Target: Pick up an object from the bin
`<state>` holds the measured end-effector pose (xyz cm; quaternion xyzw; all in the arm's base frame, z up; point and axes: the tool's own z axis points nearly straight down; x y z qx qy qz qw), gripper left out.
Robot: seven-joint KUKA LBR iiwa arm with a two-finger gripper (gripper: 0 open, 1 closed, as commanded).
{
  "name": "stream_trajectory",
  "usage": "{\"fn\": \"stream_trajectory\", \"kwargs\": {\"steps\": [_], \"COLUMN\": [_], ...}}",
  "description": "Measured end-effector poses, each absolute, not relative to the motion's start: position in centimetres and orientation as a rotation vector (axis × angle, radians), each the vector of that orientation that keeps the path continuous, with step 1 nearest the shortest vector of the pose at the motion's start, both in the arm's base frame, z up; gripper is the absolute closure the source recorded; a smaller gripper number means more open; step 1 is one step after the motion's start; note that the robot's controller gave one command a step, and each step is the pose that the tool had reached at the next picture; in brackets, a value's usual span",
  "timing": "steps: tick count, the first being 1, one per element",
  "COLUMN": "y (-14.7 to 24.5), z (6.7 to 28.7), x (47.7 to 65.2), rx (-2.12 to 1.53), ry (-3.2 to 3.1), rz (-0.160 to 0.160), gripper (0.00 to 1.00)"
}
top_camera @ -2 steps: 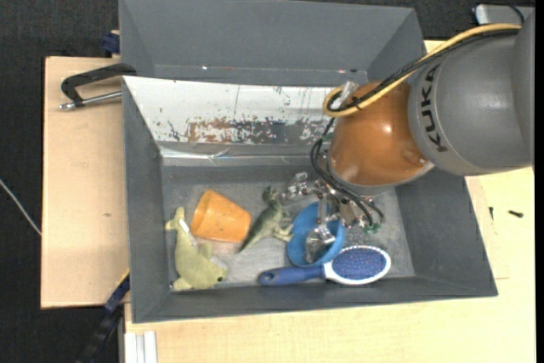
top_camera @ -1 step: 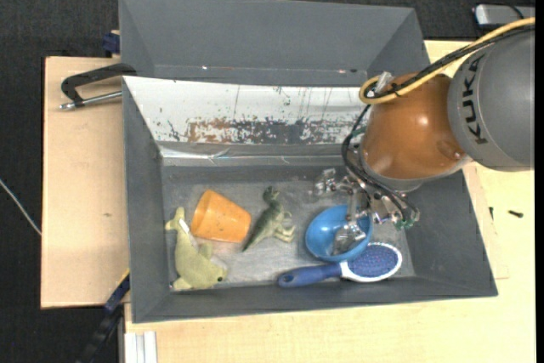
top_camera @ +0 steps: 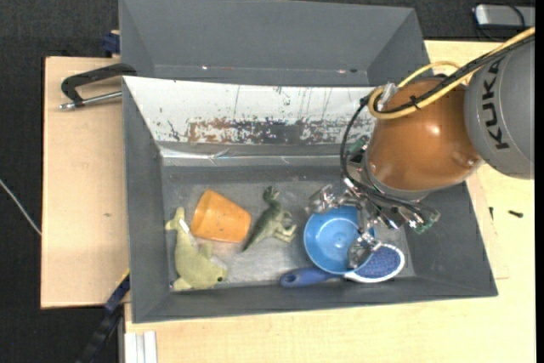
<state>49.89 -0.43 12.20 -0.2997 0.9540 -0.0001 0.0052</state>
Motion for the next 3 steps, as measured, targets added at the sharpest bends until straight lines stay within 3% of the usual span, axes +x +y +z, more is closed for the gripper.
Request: {"fn": "stream_trajectory", "kwargs": {"steps": [1,2,3], "y": [-0.1,2.5,3.0], "z": [7.8,7.9,7.9], "x": [51.8,50.5,50.5], "rx": [-1.37,-1.546,-1.54], "ry": [2.784,2.685,2.678], "rz": [-0.01,-0.03,-0.018], "gripper": [0.0,0.0,1.0]}}
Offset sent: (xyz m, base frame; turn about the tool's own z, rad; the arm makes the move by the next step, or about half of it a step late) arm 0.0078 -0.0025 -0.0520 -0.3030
